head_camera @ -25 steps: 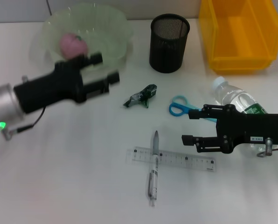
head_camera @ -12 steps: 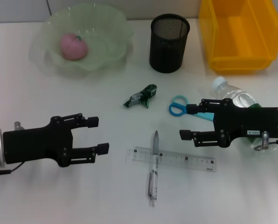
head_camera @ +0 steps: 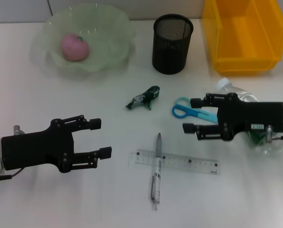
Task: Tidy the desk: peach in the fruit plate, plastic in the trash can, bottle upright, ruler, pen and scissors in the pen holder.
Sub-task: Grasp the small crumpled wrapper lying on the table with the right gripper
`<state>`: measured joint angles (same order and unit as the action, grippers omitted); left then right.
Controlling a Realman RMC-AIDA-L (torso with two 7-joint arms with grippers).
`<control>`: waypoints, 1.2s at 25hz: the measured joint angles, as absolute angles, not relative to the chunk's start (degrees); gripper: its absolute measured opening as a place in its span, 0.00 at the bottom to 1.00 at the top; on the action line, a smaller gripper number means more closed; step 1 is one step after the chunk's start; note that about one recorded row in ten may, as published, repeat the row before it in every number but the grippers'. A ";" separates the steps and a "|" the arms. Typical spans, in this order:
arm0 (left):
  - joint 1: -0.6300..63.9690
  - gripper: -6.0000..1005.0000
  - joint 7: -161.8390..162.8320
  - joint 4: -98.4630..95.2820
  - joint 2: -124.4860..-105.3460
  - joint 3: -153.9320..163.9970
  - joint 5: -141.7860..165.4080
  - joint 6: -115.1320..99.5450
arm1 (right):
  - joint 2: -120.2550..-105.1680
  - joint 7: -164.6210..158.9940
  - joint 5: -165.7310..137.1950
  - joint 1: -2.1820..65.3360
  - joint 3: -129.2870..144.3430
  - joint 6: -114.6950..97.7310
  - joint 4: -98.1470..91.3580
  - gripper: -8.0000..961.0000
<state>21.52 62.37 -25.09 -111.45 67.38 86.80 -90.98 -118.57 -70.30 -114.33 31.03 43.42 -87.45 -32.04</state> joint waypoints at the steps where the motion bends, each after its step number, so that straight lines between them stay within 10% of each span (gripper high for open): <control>1: 21.52 0.80 62.36 -25.11 -111.51 67.39 86.81 -90.91 | -118.55 -72.76 -114.21 31.59 43.53 -87.36 -32.95 0.80; 13: 21.60 0.80 60.86 -24.96 -112.36 67.05 86.91 -90.42 | -116.44 -107.11 -133.50 47.66 48.88 -85.57 -44.26 0.79; 30: 21.61 0.80 59.40 -24.90 -113.14 65.63 86.87 -90.16 | -119.75 -111.42 -135.74 55.01 75.16 -65.59 -42.06 0.79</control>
<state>21.61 59.40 -24.90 -113.14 65.63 86.87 -90.16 -119.75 -111.42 -135.74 55.01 75.17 -65.59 -42.06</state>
